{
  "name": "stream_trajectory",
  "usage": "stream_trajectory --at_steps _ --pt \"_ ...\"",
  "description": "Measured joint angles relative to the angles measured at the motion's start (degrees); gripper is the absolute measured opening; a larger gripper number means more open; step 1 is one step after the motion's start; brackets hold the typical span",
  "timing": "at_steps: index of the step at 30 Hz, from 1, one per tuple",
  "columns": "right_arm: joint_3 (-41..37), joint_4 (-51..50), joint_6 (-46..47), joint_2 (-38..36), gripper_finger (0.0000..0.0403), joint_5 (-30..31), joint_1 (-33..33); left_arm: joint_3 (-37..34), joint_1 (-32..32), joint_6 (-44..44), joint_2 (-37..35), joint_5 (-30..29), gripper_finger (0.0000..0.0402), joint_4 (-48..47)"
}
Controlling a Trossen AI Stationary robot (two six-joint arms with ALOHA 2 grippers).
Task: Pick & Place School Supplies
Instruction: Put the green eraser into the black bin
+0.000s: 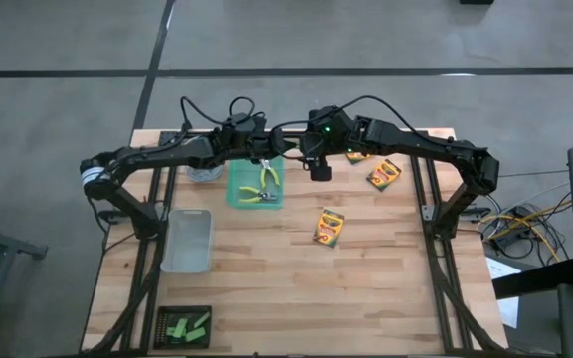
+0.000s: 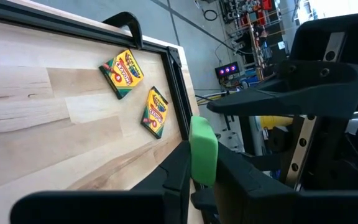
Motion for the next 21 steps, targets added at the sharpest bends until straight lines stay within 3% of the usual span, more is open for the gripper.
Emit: stream_trajectory --at_steps 21 --pt "-0.02 -0.91 5.27 -6.39 0.0297 0.09 -2.12 0.04 0.0 1.98 0.0 -0.09 0.0051 0.07"
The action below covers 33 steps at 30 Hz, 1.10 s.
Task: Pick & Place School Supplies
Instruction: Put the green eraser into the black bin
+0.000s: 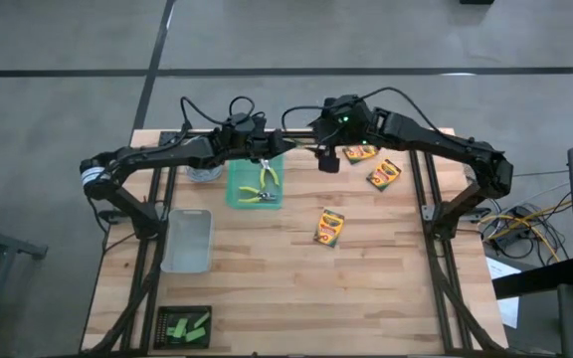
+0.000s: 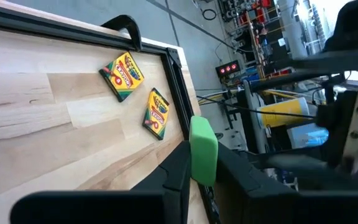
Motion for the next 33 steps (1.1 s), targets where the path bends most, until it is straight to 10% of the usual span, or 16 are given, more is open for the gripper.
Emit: stream_trajectory --at_steps 21,33 --pt "-6.2 -0.02 4.54 -13.03 0.0301 -12.72 -0.04 0.0 0.0 24.06 -2.62 1.95 0.0051 1.38" --pt "-23.02 16.38 7.14 -22.8 0.0291 -12.79 -0.04 0.04 -0.09 37.96 -8.13 16.4 0.0051 -8.57"
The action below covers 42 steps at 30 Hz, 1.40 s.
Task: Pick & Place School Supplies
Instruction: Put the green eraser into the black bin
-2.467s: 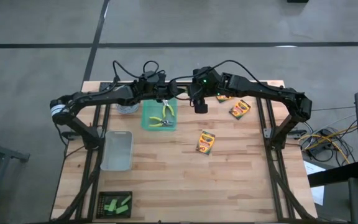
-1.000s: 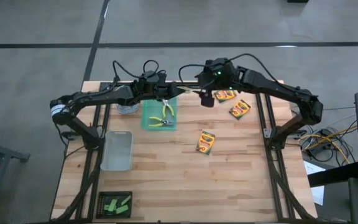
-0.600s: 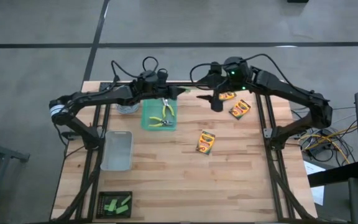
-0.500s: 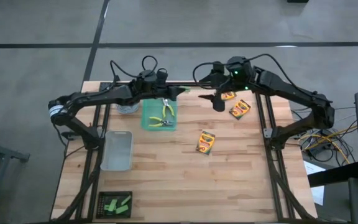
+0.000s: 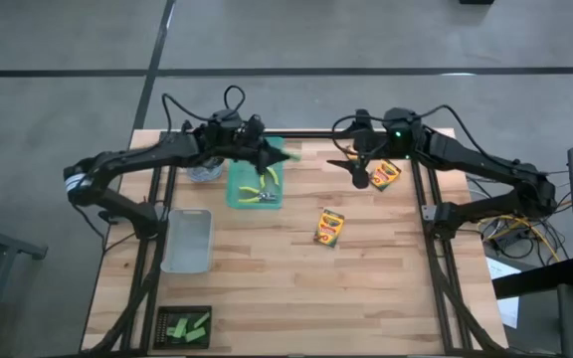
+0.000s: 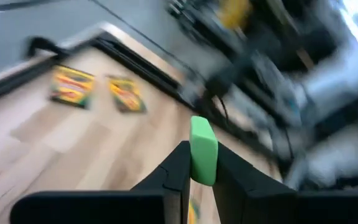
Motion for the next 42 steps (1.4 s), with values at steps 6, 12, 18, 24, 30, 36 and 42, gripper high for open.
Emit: stream_trajectory --at_steps 6,12,18,24,30,36,42 --pt "-5.83 5.58 0.0 -3.06 0.0293 0.22 0.0 0.0 -1.29 2.3 -5.14 4.84 0.0051 -14.18" --pt "-8.29 5.62 -0.24 -3.94 0.0302 0.57 0.0 0.0 -4.22 -11.54 -11.43 -5.51 0.0051 -32.53" --pt "-9.11 5.6 -1.38 -3.92 0.0302 0.57 0.0 0.0 -9.86 -25.21 -15.49 -11.72 0.0051 -42.94" --pt "-9.11 5.75 0.31 -3.92 0.0294 0.6 0.0 0.0 -18.9 -26.46 -16.1 -9.22 0.0051 -43.67" --pt "-9.14 5.6 5.65 -3.53 0.0295 0.62 0.0 0.0 -30.97 -17.36 -15.95 -5.73 0.0051 -46.89" --pt "-9.14 5.7 9.65 -3.55 0.0304 0.62 0.0 0.0 -43.18 -17.46 -15.95 -5.8 0.0051 -55.37" --pt "-9.14 5.59 9.85 -2.66 0.0305 0.62 0.0 -0.04 -53.54 -24.18 -15.88 -6.4 0.0051 -62.23"
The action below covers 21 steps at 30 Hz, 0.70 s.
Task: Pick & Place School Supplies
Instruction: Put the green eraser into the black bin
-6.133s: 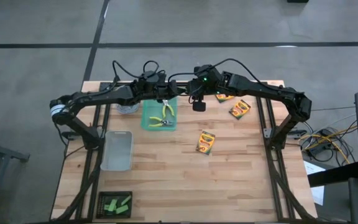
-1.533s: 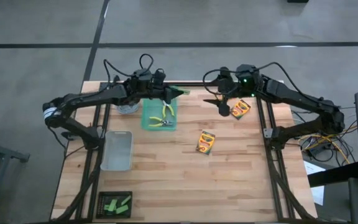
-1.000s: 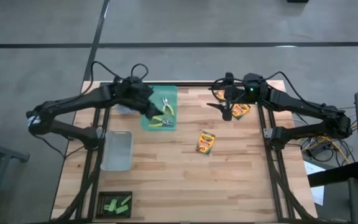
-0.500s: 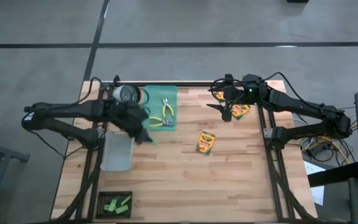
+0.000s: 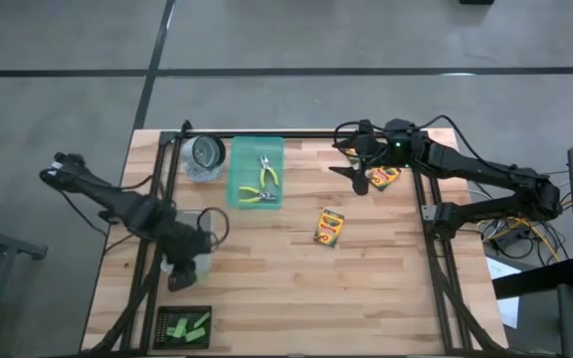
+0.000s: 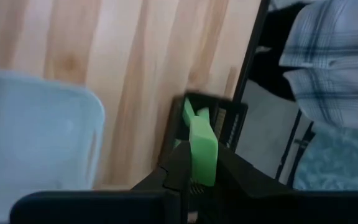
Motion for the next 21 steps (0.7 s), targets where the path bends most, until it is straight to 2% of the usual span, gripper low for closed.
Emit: stream_trajectory --at_steps 5,11,17,21 --pt "0.0 0.12 1.2 2.25 0.0297 0.04 0.0 -0.63 -6.54 -6.34 0.83 -0.66 0.0051 0.57" --pt "0.0 0.18 2.55 6.36 0.0293 0.08 0.0 -4.2 -12.36 -8.24 3.98 -0.89 0.0051 6.18" --pt "0.0 4.4 2.13 10.05 0.0302 0.07 0.0 -7.71 -14.6 -8.62 7.97 0.48 0.0051 17.55" --pt "0.0 8.16 2.01 10.96 0.0306 0.04 0.0 -8.46 -15.16 -9.33 11.17 0.88 0.0051 19.96"
